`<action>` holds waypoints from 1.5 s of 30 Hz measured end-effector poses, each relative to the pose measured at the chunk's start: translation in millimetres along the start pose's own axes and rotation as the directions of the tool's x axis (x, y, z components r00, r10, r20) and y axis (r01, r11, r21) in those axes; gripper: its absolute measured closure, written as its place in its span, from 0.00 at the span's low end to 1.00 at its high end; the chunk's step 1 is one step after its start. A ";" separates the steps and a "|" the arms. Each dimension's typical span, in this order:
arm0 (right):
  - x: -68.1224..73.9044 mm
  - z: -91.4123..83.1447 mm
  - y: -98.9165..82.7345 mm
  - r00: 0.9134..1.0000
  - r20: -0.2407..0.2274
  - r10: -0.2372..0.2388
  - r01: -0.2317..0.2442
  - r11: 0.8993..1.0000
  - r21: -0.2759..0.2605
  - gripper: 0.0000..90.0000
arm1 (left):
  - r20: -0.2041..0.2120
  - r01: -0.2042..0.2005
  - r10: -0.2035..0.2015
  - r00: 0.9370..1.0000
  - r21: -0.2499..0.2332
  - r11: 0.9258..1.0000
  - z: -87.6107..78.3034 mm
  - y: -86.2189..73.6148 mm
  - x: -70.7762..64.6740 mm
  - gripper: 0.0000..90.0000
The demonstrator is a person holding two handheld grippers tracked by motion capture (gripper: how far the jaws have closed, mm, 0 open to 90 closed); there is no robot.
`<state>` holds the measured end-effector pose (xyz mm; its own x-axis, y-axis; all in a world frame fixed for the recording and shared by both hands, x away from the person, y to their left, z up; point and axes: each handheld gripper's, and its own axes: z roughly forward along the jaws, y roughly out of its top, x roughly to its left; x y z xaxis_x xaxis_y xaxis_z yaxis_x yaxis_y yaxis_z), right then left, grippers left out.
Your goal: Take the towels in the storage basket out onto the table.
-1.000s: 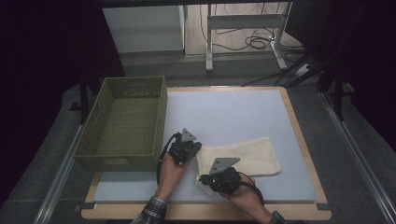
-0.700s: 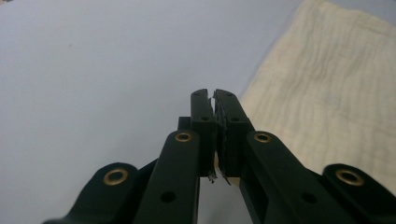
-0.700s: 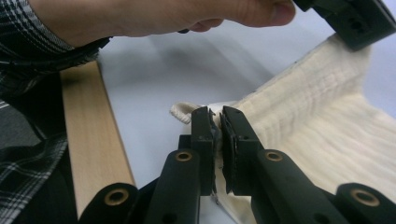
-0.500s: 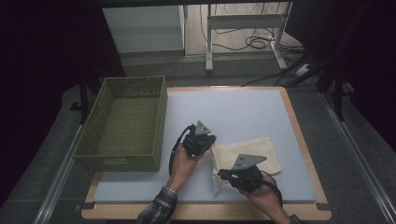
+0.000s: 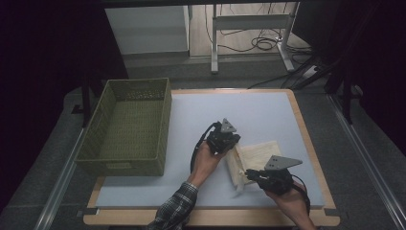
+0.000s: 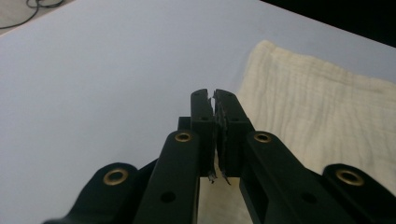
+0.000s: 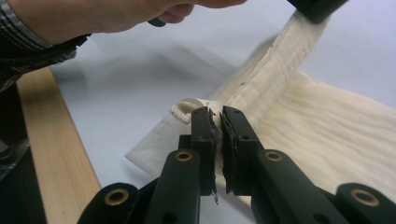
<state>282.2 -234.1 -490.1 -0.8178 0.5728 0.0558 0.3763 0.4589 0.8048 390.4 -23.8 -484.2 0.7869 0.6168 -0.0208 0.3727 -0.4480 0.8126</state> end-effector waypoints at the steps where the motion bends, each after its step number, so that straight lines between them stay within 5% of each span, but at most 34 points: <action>1: -2.8 -2.3 -2.3 1.000 0.008 0.004 -0.004 1.000 0.000 0.93 | 0.004 -0.002 0.002 1.000 0.001 1.000 3.6 2.0 -1.3 0.97; 19: -39.6 -45.7 -29.5 0.988 0.117 0.101 -0.098 0.995 -0.029 0.93 | 0.064 -0.054 0.054 0.997 0.008 0.998 51.8 43.4 -26.0 0.96; 33: -58.1 -61.3 -43.2 0.972 0.197 0.131 -0.129 0.991 -0.025 0.93 | 0.079 -0.085 0.084 0.993 0.013 0.996 78.2 66.0 -41.8 0.95; 37: -63.1 -64.1 -46.6 0.964 0.232 0.130 -0.131 0.991 -0.013 0.87 | 0.077 -0.080 0.080 0.994 -0.001 0.997 79.4 68.0 -42.6 0.74; 45: -70.4 -80.2 -52.1 0.947 0.290 0.142 -0.142 0.990 -0.020 0.78 | 0.038 -0.083 0.083 0.996 0.016 0.996 65.4 56.8 -32.8 0.58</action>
<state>285.2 -352.7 -488.6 -0.5945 0.8041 -0.0040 0.4804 0.3591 0.8002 417.9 -111.8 -475.5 0.8331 0.5526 0.0245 0.3136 -0.5083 0.8021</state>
